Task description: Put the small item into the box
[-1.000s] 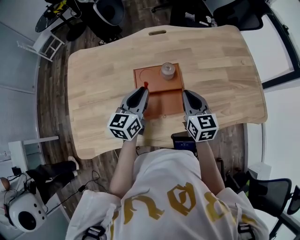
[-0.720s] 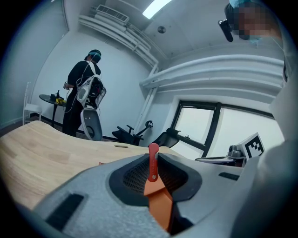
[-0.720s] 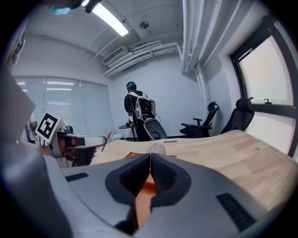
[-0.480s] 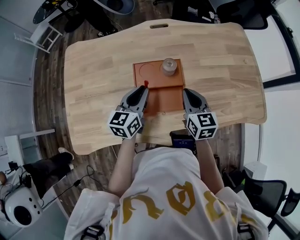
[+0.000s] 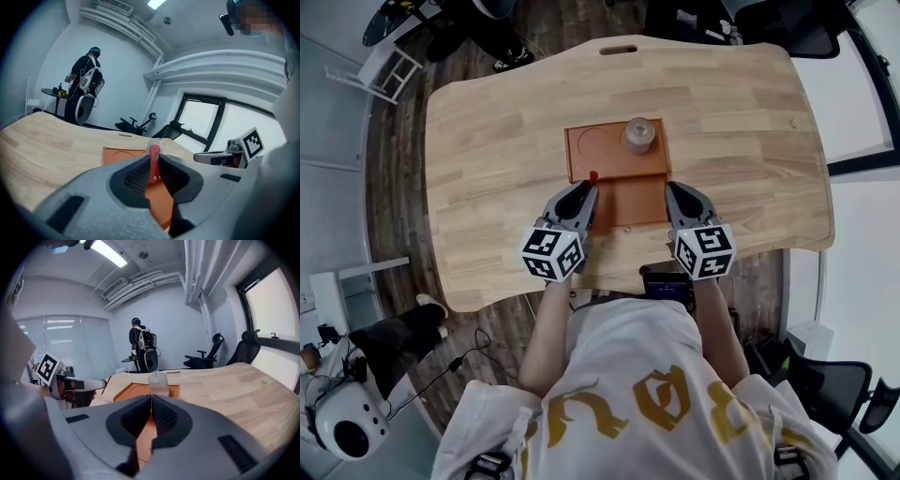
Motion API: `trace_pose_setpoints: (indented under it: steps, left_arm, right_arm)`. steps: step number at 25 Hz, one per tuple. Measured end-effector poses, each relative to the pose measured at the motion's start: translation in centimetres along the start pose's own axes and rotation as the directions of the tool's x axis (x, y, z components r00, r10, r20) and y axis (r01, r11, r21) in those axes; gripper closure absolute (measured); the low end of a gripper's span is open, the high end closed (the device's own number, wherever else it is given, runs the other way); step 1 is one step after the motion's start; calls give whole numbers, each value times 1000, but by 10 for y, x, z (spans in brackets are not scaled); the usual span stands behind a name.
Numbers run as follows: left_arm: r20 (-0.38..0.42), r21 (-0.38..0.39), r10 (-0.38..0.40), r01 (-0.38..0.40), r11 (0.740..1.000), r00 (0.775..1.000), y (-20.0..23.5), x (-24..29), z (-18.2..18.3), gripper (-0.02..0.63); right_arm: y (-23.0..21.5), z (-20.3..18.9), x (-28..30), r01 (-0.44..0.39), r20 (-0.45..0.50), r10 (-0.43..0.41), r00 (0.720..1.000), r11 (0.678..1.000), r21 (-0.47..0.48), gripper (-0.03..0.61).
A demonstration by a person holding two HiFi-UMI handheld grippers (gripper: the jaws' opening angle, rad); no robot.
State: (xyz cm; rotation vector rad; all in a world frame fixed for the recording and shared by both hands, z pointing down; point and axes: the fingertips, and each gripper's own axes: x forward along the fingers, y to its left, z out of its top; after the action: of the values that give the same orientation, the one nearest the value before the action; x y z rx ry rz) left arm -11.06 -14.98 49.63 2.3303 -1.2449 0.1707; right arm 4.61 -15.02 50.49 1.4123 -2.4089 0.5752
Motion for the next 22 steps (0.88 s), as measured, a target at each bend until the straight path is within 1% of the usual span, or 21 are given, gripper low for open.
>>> trace_pose_setpoints:
  steps: [4, 7, 11, 15, 20, 22]
  left_arm:
    - [-44, -9, -17, 17, 1000, 999, 4, 5, -12, 557]
    - [-77, -14, -26, 25, 1000, 997, 4, 9, -21, 557]
    - [-135, -18, -33, 31, 999, 990, 2, 15, -34, 557]
    - [-199, -7, -40, 39, 999, 979, 3, 22, -45, 557]
    - [-269, -44, -80, 70, 997, 960, -2, 31, -60, 557]
    - [-300, -45, -87, 77, 996, 950, -3, 34, -66, 557]
  right_arm:
    - [0, -5, 6, -11, -12, 11, 1000, 1000, 4, 566]
    - [2, -12, 9, -40, -21, 40, 999, 999, 23, 566]
    - [4, -24, 12, -59, -53, 60, 997, 998, 28, 566]
    - [5, -29, 17, -66, -73, 68, 995, 998, 21, 566]
    - [-5, -34, 18, -59, -92, 61, 994, 998, 28, 566]
    - [-8, -35, 19, -57, -97, 60, 994, 998, 31, 566]
